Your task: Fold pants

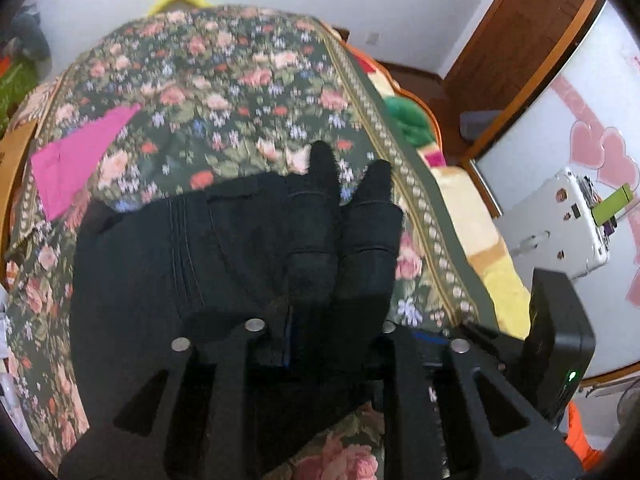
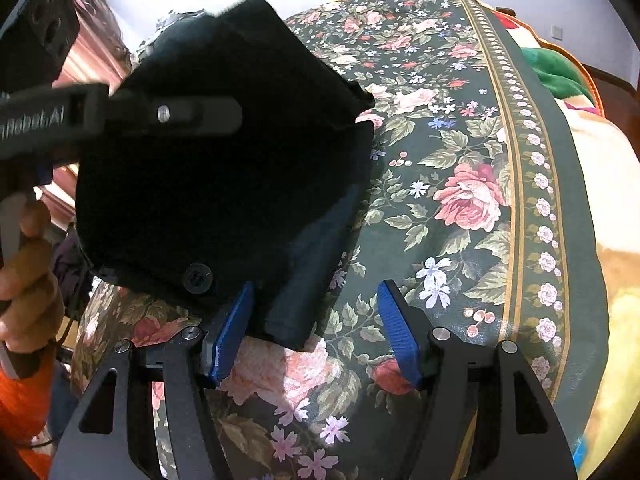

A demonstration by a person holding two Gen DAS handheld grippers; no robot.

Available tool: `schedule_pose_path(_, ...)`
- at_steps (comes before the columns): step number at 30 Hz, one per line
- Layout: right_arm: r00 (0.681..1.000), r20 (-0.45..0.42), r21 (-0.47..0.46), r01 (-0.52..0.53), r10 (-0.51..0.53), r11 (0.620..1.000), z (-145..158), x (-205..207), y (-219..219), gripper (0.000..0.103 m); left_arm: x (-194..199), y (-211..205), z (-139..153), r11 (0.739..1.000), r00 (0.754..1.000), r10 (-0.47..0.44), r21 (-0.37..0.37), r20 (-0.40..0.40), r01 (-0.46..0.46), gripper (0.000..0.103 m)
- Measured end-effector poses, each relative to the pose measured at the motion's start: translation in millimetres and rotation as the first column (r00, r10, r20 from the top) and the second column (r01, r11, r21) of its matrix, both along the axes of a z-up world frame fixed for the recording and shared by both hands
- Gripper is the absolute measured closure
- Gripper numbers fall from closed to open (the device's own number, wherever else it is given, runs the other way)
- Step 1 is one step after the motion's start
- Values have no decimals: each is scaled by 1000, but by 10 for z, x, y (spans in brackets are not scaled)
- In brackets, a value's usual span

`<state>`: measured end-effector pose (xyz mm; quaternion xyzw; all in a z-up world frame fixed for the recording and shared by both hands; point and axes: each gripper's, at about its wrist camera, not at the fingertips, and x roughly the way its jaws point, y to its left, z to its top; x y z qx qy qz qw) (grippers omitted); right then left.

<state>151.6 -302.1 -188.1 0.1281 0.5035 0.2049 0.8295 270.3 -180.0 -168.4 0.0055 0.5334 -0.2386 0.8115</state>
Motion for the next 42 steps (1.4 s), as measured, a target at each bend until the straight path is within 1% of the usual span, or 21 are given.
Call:
schedule_pose_path(1, 1000, -2, 1, 3, -3, 1000, 2, -4, -4, 42, -7, -8, -3, 1000, 1000, -3, 2, -10, 3, 75)
schedule_pose_path(3, 1000, -6, 10, 0, 0, 1000, 13, -23, -12, 42, -35, -2, -18, 1000, 999, -15, -7, -29, 15, 57)
schedule_pose_path(4, 1000, -7, 10, -1, 1, 1000, 20, -33, -15, 42, -58, 13, -7, 1000, 999, -11, -18, -33, 10, 39)
schedule_pose_path(5, 1000, -7, 8, -1, 1, 1000, 26, -44, -17, 42, -67, 43, 4, 1000, 1000, 3, -28, -29, -4, 27)
schedule_pose_path(6, 1000, -9, 8, 0, 0, 1000, 31, -59, -17, 42, -82, 63, 24, 999, 1000, 13, -35, -23, -13, 26)
schedule_pose_path(10, 1000, -19, 8, 2, -2, 1000, 48, -87, -18, 41, -113, 164, 137, 998, 1000, 31, -46, -5, -31, 25)
schedule_pose_path(13, 1000, -21, -2, 0, 0, 1000, 65, -99, 2, 41, -111, 276, 279, 998, 998, 53, -31, 47, -51, 24)
schedule_pose_path(15, 1000, -20, -5, -2, 2, 1000, 74, -108, 9, 41, -79, 396, 394, 997, 991, 83, -14, 104, -82, 22)
schedule_pose_path(17, 1000, -20, -8, 2, -3, 1000, 83, -116, 12, 41, 5, 579, 507, 991, 977, 132, 5, 169, -135, 14)
schedule_pose_path(20, 1000, -14, -12, 11, -11, 1000, 101, -142, 5, 41, 192, 863, 582, 976, 952, 205, 28, 226, -217, 11)
schedule_pose_path(22, 1000, -7, -11, 20, -20, 1000, 118, -163, -8, 41, 327, 1013, 571, 965, 943, 237, 53, 235, -256, 10)
schedule_pose_path(23, 1000, -4, -11, 25, -25, 1000, 134, -167, -18, 41, 440, 1116, 542, 957, 938, 258, 72, 233, -281, 10)
schedule_pose_path(26, 999, 15, -22, 41, -41, 999, 199, -192, -64, 41, 662, 1319, 422, 942, 933, 292, 103, 209, -318, 10)
schedule_pose_path(28, 998, 24, -28, 53, -52, 998, 232, -191, -91, 41, 844, 1398, 276, 936, 937, 299, 134, 179, -325, 10)
schedule_pose_path(31, 997, 33, -32, 72, -71, 997, 275, -180, -121, 41, 1028, 1379, 43, 934, 951, 272, 197, 149, -298, 10)
schedule_pose_path(32, 996, 34, -31, 80, -78, 996, 284, -175, -130, 41, 1109, 1353, -72, 928, 955, 261, 235, 142, -289, 10)
schedule_pose_path(34, 995, 35, -31, 91, -90, 995, 297, -181, -153, 41, 1197, 1298, -238, 922, 962, 242, 281, 125, -268, 10)
schedule_pose_path(35, 995, 35, -31, 95, -94, 995, 303, -172, -159, 41, 1267, 1270, -375, 916, 968, 232, 312, 99, -251, 10)
schedule_pose_path(38, 995, 37, -34, 99, -98, 995, 331, -174, -163, 41, 1361, 1238, -647, 899, 970, 233, 367, 62, -239, 10)
schedule_pose_path(40, 995, 39, -39, 97, -96, 995, 342, -181, -159, 41, 1380, 1253, -794, 895, 973, 226, 387, 39, -223, 10)
schedule_pose_path(42, 995, 41, -42, 97, -95, 994, 353, -195, -151, 41, 1371, 1303, -884, 898, 975, 224, 384, 18, -213, 7)
